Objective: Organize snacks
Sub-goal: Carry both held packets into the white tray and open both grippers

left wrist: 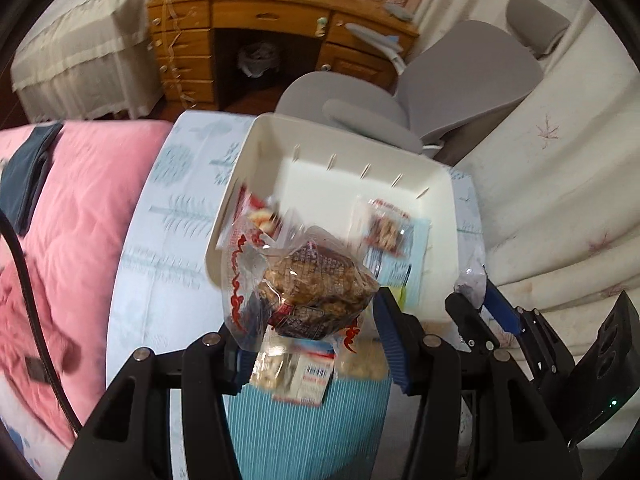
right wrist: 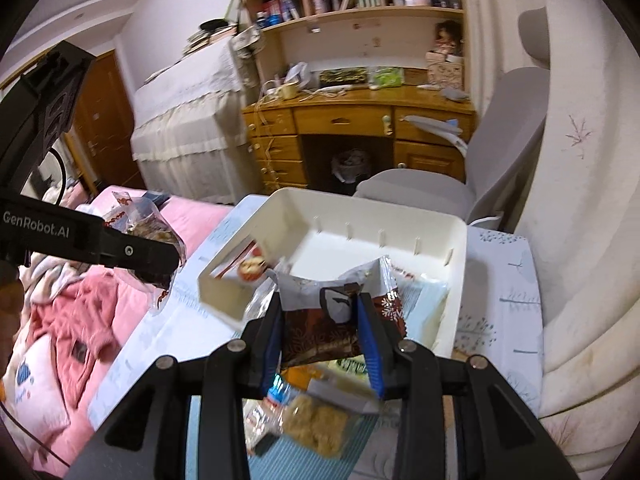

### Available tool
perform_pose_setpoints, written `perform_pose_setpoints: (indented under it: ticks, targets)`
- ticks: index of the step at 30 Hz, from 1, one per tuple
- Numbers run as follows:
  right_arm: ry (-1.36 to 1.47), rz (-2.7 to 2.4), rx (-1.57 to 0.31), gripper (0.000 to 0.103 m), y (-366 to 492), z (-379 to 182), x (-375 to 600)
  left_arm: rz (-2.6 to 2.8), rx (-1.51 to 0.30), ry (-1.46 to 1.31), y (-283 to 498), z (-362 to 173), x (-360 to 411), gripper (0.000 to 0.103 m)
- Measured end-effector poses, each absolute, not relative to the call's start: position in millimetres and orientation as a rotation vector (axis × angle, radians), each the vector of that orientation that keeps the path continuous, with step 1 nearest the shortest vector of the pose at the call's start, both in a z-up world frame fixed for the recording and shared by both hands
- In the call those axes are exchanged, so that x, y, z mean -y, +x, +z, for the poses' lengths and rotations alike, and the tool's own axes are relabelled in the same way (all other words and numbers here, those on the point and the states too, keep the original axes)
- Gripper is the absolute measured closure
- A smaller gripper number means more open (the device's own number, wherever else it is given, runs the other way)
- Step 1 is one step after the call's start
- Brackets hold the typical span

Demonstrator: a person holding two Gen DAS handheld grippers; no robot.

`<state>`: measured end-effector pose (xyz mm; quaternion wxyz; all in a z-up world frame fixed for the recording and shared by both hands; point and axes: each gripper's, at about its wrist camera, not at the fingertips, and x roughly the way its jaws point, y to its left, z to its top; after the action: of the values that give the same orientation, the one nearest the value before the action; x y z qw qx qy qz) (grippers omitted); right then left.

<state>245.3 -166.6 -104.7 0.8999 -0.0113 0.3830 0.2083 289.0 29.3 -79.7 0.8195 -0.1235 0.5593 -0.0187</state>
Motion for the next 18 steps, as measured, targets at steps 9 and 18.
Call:
perform_pose_setpoints:
  ticks: [9, 18]
  targets:
    - [0.054, 0.334, -0.819, 0.066, 279.5, -120.5, 172.3, -0.143, -1.162, -0.289, 337.9, -99.3, -31.0, 0.050]
    - [0.140, 0.278, -0.888, 0.055, 297.7, -143.7, 185.4, -0.187, -1.156, -0.322, 359.4, -121.3, -33.4, 0.031]
